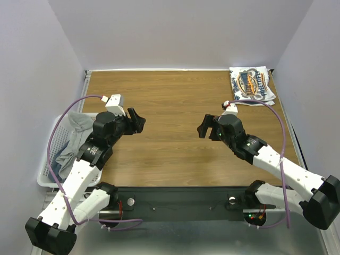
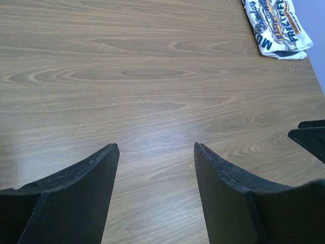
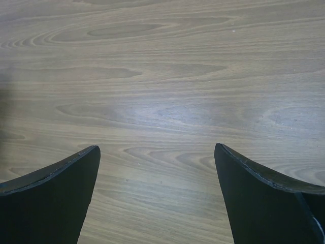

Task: Fold and stack the tank tops
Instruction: Grab the tank top from the pile, then move the tank top to the center of the board, then flatten the tank top out

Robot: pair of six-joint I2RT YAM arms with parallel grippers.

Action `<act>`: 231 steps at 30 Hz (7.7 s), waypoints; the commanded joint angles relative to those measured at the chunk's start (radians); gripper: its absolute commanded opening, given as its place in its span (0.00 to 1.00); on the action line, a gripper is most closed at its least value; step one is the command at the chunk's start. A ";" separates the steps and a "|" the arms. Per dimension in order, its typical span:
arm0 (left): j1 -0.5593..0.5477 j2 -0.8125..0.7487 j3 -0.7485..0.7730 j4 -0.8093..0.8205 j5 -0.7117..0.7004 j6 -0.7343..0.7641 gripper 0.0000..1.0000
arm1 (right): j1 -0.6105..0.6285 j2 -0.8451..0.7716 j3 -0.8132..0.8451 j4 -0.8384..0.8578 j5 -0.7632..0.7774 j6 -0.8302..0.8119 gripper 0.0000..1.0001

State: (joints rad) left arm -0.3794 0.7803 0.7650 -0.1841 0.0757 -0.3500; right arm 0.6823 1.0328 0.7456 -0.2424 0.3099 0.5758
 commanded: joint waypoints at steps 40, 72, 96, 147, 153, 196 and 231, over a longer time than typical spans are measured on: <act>0.646 0.522 0.109 -0.256 -0.577 -0.658 0.77 | -0.001 0.062 0.066 0.006 -0.074 -0.030 1.00; 0.633 0.180 0.278 -0.037 -0.311 -0.353 0.00 | -0.001 0.092 0.152 -0.017 -0.077 -0.019 1.00; -0.409 0.508 0.482 0.107 -0.502 -0.377 0.00 | -0.003 -0.074 0.270 -0.069 0.253 0.002 1.00; -0.200 0.827 0.293 0.219 -0.191 -0.317 0.00 | -0.023 0.389 0.127 0.135 0.054 0.134 0.00; -0.182 0.708 0.355 0.111 -0.251 -0.274 0.00 | -0.177 0.288 0.172 0.100 -0.020 0.084 0.00; 0.063 0.642 0.277 0.302 0.075 -0.374 0.45 | -0.391 0.389 0.549 -0.057 -0.161 -0.099 0.00; -0.305 0.907 0.234 0.340 -0.252 -0.422 0.51 | -0.455 0.233 0.081 -0.138 0.000 0.035 0.57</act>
State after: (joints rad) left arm -0.6811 1.6890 0.9672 0.1387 -0.1368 -0.7910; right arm 0.2237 1.3087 0.8703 -0.3798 0.2928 0.5816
